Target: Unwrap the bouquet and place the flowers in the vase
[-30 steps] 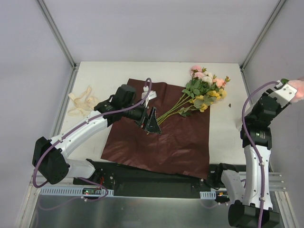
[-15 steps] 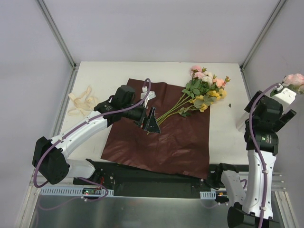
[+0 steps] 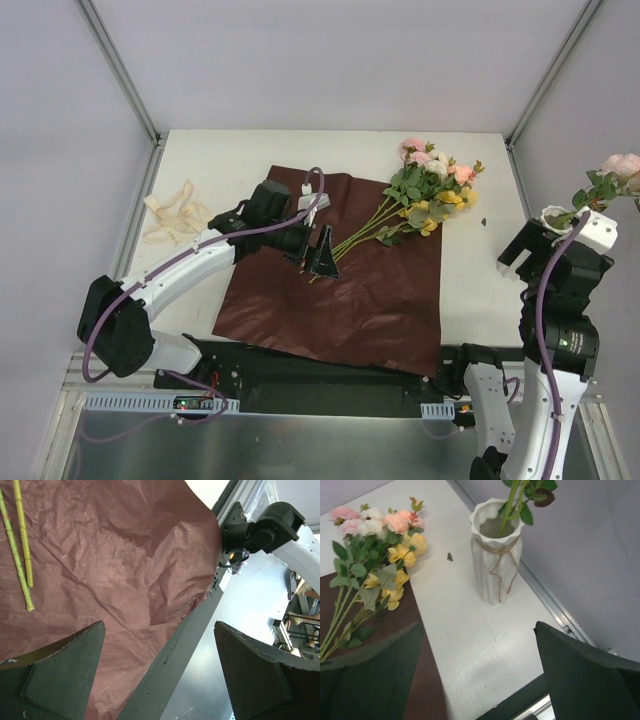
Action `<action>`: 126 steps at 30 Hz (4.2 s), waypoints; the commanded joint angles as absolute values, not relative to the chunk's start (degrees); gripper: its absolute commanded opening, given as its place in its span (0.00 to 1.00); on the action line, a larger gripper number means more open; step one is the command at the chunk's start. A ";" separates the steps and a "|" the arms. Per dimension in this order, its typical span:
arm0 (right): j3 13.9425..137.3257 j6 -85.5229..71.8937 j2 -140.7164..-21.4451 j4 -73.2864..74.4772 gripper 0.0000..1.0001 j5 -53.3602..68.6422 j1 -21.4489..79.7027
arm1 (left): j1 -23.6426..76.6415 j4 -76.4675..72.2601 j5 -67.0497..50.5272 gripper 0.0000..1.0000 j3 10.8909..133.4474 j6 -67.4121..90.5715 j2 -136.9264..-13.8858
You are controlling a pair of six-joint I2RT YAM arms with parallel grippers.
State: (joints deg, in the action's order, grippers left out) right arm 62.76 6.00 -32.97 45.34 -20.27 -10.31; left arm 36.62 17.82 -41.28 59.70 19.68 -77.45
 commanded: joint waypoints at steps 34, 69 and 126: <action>45.35 -3.43 -23.55 56.60 0.97 17.05 1.93 | 42.54 39.20 -7.39 0.49 102.65 7.91 -121.19; 45.35 -3.16 -22.76 56.51 0.97 17.14 1.50 | 46.93 41.48 -12.74 0.29 112.06 8.35 -131.31; 53.17 -42.97 -48.50 21.10 0.96 15.31 13.52 | 46.85 32.17 -25.49 0.00 88.07 10.63 -87.72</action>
